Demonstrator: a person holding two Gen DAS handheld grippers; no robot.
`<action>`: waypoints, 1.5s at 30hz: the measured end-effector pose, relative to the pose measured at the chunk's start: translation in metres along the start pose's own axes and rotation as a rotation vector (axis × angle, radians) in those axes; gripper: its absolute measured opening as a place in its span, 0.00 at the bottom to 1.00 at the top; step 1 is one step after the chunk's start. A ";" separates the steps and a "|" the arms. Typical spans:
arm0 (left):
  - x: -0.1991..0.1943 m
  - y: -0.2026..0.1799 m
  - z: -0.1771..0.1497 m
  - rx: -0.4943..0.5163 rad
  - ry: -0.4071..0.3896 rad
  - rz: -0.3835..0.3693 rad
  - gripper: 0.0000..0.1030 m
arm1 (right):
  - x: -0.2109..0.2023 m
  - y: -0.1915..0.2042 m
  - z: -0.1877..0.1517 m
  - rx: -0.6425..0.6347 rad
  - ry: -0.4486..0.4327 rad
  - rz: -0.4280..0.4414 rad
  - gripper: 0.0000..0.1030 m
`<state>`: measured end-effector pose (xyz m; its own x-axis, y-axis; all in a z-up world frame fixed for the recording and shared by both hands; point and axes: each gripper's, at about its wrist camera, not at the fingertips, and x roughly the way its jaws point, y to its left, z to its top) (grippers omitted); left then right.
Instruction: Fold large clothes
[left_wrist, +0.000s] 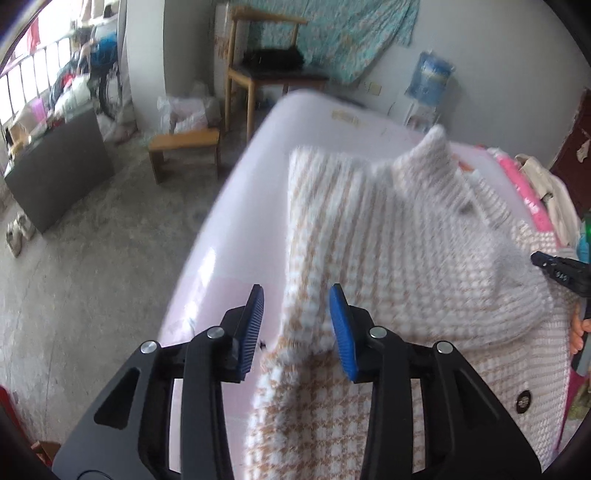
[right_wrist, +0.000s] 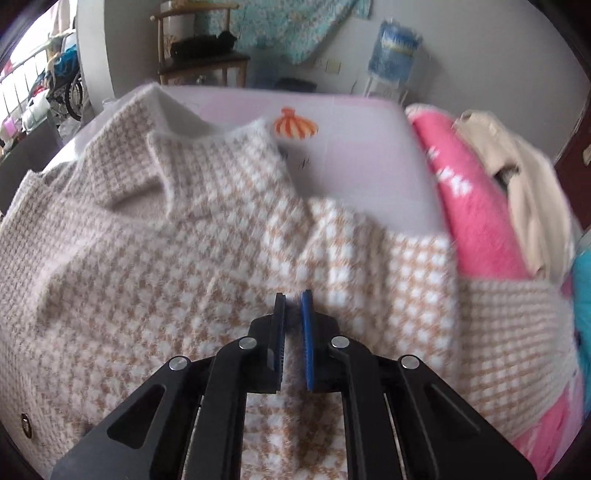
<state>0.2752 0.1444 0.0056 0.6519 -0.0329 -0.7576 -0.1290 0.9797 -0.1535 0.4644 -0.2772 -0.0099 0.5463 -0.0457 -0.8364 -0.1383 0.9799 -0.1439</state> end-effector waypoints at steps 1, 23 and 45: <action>-0.006 -0.002 0.006 0.016 -0.014 -0.018 0.34 | -0.007 0.002 0.000 -0.007 -0.027 -0.008 0.08; 0.084 -0.022 0.068 0.009 0.093 -0.025 0.35 | -0.022 0.053 -0.014 0.002 0.042 0.258 0.44; 0.051 -0.101 -0.014 0.309 0.116 0.020 0.80 | -0.048 0.098 -0.069 -0.110 0.035 0.275 0.68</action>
<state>0.3114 0.0412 -0.0264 0.5599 -0.0182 -0.8284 0.1033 0.9935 0.0480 0.3674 -0.1926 -0.0203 0.4476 0.2097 -0.8693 -0.3664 0.9298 0.0356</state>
